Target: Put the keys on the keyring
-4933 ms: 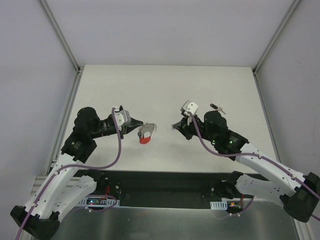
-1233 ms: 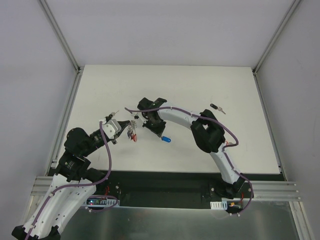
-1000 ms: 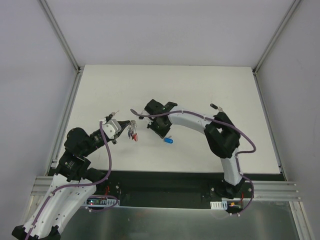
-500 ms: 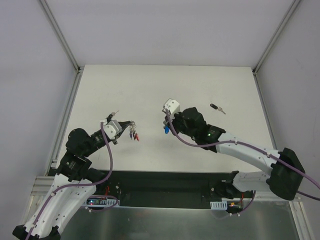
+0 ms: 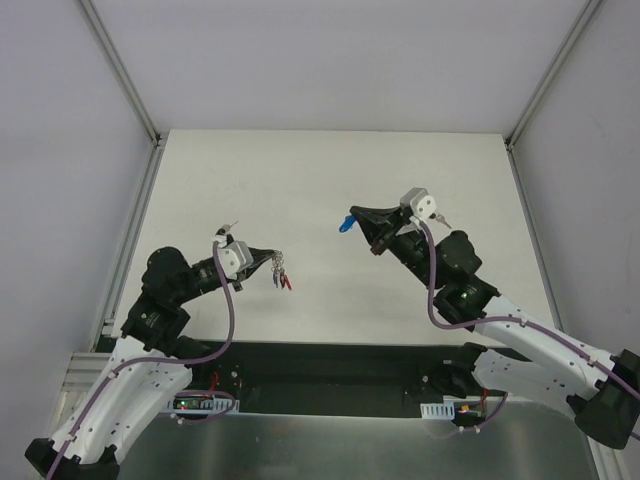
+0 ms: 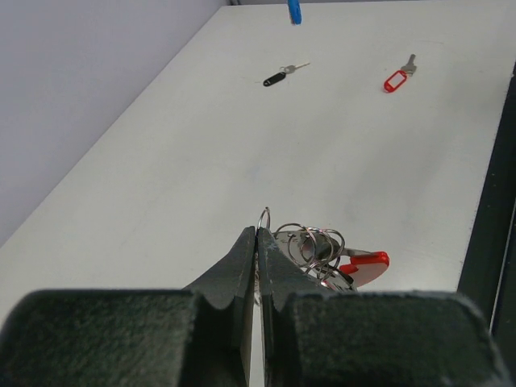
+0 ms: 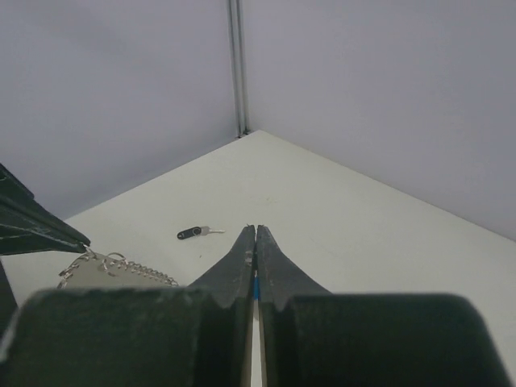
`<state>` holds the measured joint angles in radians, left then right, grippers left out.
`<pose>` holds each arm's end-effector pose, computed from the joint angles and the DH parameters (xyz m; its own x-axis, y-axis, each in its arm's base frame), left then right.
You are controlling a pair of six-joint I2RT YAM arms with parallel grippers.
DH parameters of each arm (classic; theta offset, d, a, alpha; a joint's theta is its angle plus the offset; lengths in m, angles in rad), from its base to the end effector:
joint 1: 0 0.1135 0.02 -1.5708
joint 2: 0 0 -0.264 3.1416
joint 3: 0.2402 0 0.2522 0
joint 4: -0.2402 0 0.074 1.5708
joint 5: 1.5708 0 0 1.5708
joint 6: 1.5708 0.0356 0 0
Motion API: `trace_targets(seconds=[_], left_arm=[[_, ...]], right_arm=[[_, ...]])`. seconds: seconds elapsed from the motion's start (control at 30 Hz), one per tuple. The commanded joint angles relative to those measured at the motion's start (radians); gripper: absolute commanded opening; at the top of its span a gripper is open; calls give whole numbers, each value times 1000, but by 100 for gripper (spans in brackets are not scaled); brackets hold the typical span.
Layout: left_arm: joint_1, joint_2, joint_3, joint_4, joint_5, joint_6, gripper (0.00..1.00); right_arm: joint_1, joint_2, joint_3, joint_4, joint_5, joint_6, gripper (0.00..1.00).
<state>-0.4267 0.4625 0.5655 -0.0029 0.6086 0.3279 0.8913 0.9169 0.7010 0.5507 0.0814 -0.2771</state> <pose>0.1044 -0.0698 0.3265 0.3623 0.1256 -0.9236 0.7824 0.4975 0.3745 0.1373 0.1654 0.3651 0.3975 0.0582 -0.9158 -0.6428 0.7298 -0.2327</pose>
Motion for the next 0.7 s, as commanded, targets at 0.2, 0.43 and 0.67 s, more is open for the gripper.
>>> trace_targets(seconds=[0.2,0.43,0.67], left_arm=[[-6,106,105,133,241,-78,0],[-23,208,214,136,354,-61,0],[-105,298,280,142,376,-6,0]], right_arm=[[-71,-69,2,60,-406,165,1],[-94,-99,14,34,-491,194,1],[-126,-102,14,35,-610,230,1]])
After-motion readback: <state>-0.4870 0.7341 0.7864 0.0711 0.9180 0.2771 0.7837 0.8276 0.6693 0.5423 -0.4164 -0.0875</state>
